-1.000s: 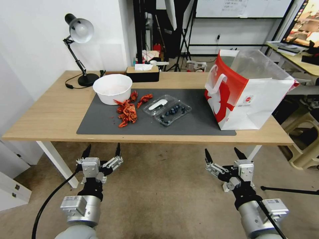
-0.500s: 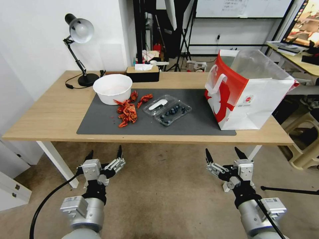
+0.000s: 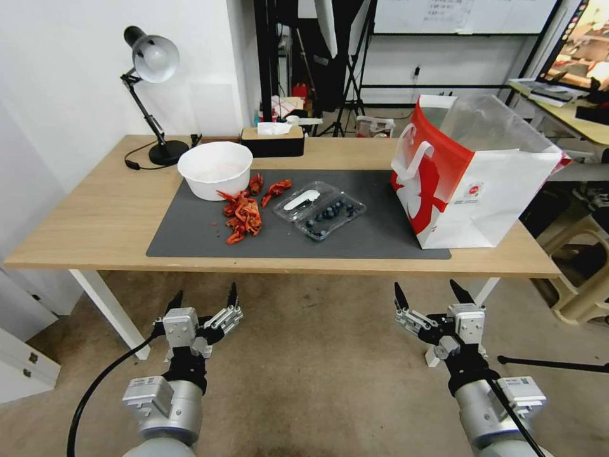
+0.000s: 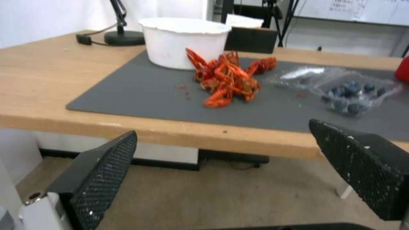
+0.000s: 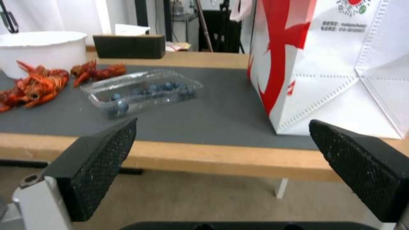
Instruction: Close the takeout container lid, then place the container into the takeout bag.
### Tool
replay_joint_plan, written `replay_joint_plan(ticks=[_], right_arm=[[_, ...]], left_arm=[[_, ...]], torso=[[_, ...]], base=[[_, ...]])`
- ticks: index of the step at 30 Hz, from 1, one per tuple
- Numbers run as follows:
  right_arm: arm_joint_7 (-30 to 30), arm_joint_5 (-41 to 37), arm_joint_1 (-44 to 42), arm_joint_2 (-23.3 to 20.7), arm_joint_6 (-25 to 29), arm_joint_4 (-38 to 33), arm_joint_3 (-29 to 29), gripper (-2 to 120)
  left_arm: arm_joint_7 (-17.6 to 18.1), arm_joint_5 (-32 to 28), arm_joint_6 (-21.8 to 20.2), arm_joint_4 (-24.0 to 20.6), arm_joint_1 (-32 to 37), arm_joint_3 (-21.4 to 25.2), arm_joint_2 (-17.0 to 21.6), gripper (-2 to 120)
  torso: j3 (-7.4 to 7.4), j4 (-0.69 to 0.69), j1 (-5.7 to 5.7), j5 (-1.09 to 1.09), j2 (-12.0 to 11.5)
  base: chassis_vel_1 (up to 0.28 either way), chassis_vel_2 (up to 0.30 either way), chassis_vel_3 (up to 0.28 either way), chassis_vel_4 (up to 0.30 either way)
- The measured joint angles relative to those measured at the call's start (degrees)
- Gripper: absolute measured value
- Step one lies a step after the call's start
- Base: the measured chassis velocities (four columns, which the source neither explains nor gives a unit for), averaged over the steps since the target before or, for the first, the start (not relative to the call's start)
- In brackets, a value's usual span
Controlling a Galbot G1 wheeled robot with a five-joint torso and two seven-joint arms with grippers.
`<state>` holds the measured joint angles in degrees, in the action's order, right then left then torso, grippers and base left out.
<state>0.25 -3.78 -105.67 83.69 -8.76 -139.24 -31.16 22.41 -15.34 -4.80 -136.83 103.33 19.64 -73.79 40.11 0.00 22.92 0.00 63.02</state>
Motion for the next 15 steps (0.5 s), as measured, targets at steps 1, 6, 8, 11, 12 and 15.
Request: replay_joint_plan(ticks=[1,6,8,11,12,15], right_arm=[[0.0,0.0,0.0,0.0,0.0,0.0,0.0,100],[0.68,-2.58,3.91,-2.01,0.64,2.73,-0.03,100],[1.42,-4.47,5.71,-3.05,0.84,3.51,-0.09,100],[2.78,-6.91,9.04,-5.22,0.73,5.0,0.68,100],[3.8,-8.85,11.69,-7.05,0.61,6.5,1.43,100],[6.93,-13.79,17.92,-11.1,0.39,11.01,3.65,100]], left_arm=[[0.0,0.0,0.0,0.0,0.0,0.0,0.0,100],[-0.38,-0.64,0.28,2.53,-1.31,-0.55,1.4,100],[-0.44,-1.14,0.27,3.59,-2.5,-1.2,2.22,100],[-0.57,-1.25,0.62,4.01,-2.55,-1.29,2.17,100],[-0.62,-1.12,0.94,4.02,-2.38,-1.28,1.82,100],[-0.76,-0.54,1.54,4.19,-2.24,-0.95,1.22,100]], torso=[[0.0,0.0,0.0,0.0,0.0],[0.0,0.0,0.0,0.01,0.0],[0.0,-0.04,0.0,-0.01,0.0],[0.01,0.0,0.0,0.01,0.0],[0.0,0.02,0.0,0.01,0.0],[0.01,0.01,0.0,0.02,0.0]], base=[[0.0,0.0,0.0,0.0],[0.0,0.0,0.0,0.0],[0.0,0.0,0.0,0.0],[0.0,0.0,0.0,0.0],[0.0,0.0,0.0,0.0],[0.0,0.0,0.0,0.0]])
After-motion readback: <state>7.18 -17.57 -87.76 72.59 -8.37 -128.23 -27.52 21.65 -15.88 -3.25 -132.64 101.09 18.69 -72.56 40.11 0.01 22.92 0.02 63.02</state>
